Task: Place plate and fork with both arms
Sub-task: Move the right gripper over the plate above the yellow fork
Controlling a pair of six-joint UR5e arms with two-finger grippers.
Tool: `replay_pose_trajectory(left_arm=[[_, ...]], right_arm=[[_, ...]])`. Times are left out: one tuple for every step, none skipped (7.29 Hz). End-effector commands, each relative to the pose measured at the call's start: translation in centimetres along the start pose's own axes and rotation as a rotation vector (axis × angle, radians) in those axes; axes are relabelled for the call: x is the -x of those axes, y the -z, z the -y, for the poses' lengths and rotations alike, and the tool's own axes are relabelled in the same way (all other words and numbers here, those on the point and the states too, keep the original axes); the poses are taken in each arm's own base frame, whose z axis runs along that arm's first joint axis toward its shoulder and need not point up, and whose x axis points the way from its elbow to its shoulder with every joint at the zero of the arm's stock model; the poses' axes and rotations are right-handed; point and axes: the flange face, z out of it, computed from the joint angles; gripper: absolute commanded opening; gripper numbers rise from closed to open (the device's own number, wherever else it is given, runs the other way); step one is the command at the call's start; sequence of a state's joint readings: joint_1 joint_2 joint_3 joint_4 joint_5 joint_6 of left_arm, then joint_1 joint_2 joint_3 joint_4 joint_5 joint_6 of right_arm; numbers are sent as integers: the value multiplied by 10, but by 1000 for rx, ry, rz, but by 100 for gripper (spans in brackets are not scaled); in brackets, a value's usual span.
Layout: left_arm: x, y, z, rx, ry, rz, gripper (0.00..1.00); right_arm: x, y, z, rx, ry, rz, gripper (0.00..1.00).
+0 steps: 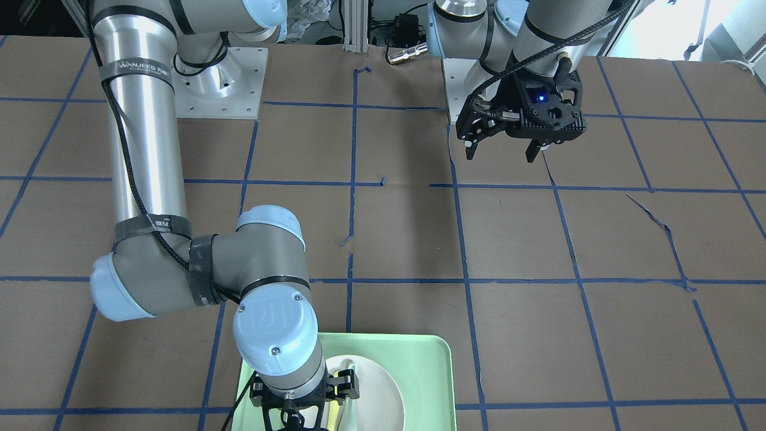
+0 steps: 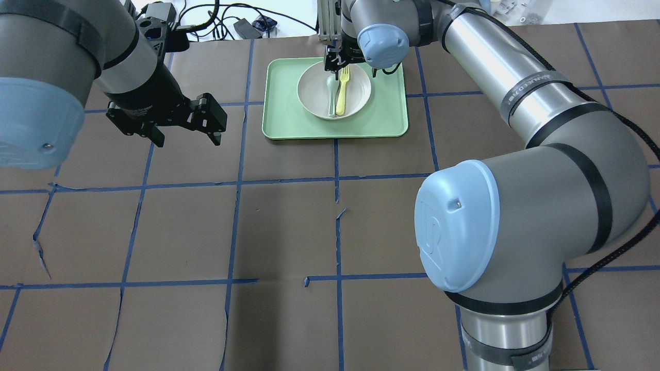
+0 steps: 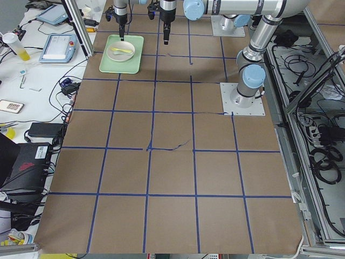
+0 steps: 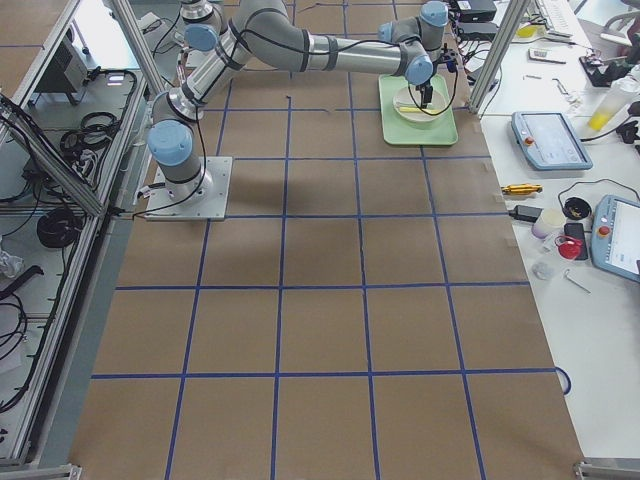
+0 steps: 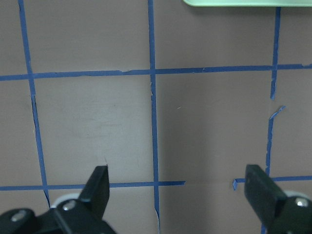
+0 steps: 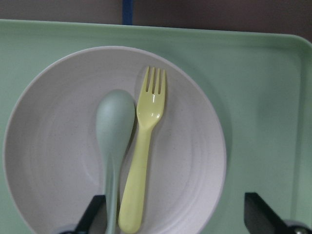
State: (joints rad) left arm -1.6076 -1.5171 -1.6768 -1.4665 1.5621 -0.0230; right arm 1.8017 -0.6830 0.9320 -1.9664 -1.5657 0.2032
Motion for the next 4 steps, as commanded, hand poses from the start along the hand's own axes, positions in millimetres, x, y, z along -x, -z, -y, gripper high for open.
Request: replay_pose_trajectory(left_arm=[[0,-1,0,1,0,0,100],[0,-1,0,1,0,1,100],[0,0,0,0,0,-1,100],[0,1,0,-2,0,1,100]], right_arm=[[25,-23,-3,-19,-43,15,95],[30,-28,-6,-9,-40,15,85],[30,-30,-7,-6,-40,15,83],[29,-31,-10,1,-30,13,83]])
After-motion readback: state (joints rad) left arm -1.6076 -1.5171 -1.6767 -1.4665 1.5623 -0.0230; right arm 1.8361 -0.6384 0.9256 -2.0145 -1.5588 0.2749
